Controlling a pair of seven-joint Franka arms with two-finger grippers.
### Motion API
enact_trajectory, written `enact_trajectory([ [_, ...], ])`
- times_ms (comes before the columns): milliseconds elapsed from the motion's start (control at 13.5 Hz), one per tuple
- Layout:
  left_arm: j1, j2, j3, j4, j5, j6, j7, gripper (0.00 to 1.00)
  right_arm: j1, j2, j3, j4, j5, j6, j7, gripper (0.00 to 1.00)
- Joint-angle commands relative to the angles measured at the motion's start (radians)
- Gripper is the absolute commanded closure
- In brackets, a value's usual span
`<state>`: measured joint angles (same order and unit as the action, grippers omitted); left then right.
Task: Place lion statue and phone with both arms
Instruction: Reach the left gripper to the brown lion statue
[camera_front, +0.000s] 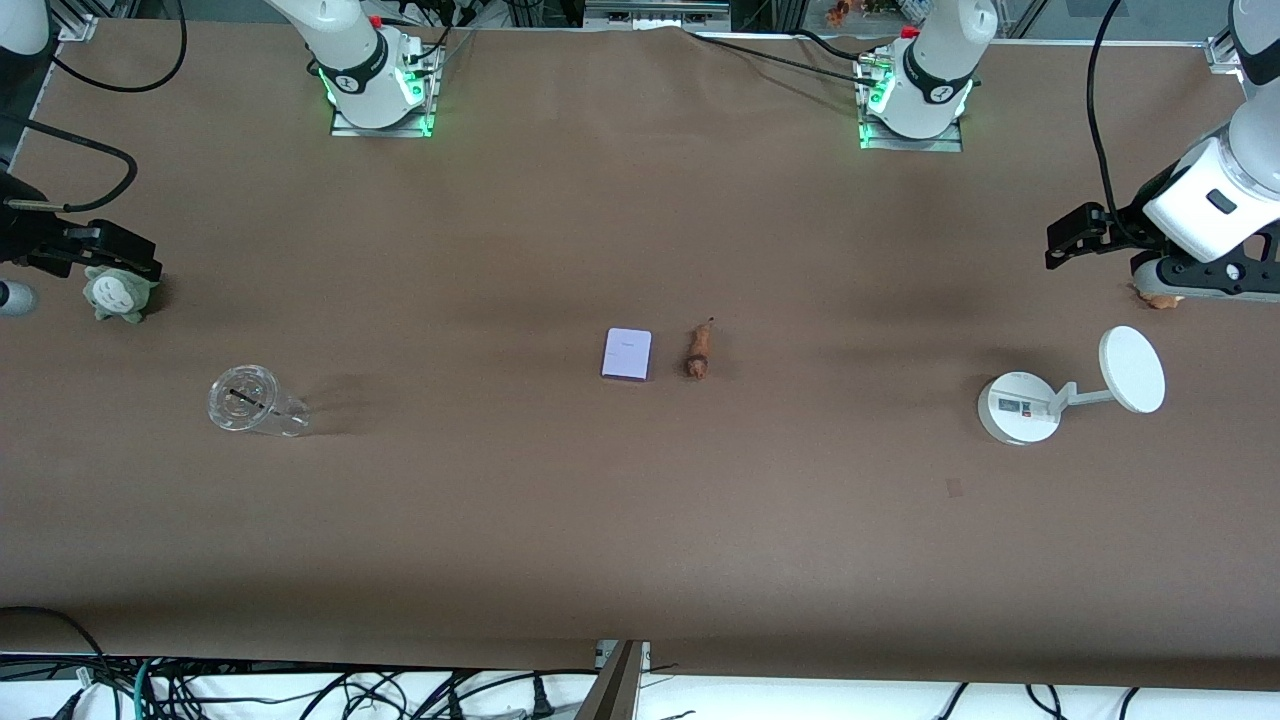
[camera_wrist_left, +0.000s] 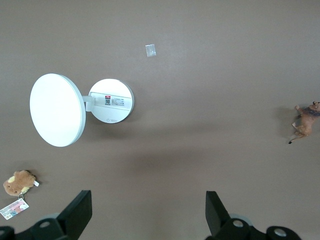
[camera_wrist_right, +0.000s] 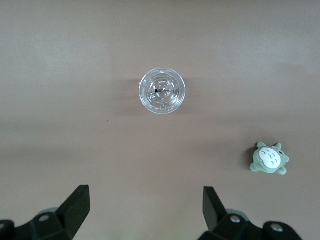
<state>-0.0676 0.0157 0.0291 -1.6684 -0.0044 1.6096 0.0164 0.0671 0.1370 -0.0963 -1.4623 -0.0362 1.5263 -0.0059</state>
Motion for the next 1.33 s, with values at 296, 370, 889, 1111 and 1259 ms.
enact_trajectory([
  [296,0.003,0.021,0.002,0.038,-0.019,-0.023,0.008,0.00,-0.009,0.007,0.004,0.022,-0.002,-0.017,-0.002,0.00],
  [370,0.003,0.021,0.002,0.038,-0.019,-0.023,0.016,0.00,-0.009,0.007,0.004,0.022,-0.002,-0.017,-0.002,0.00],
  [889,-0.021,0.036,-0.006,0.035,-0.045,-0.054,0.007,0.00,-0.009,0.007,0.004,0.022,-0.002,-0.017,-0.002,0.00],
  [1111,-0.055,0.069,-0.018,0.035,-0.104,-0.045,-0.015,0.00,-0.009,0.007,0.004,0.022,-0.002,-0.017,-0.002,0.00],
  [1259,-0.086,0.102,-0.061,0.035,-0.104,0.013,-0.116,0.00,-0.009,0.007,0.004,0.020,-0.002,-0.017,-0.002,0.00],
])
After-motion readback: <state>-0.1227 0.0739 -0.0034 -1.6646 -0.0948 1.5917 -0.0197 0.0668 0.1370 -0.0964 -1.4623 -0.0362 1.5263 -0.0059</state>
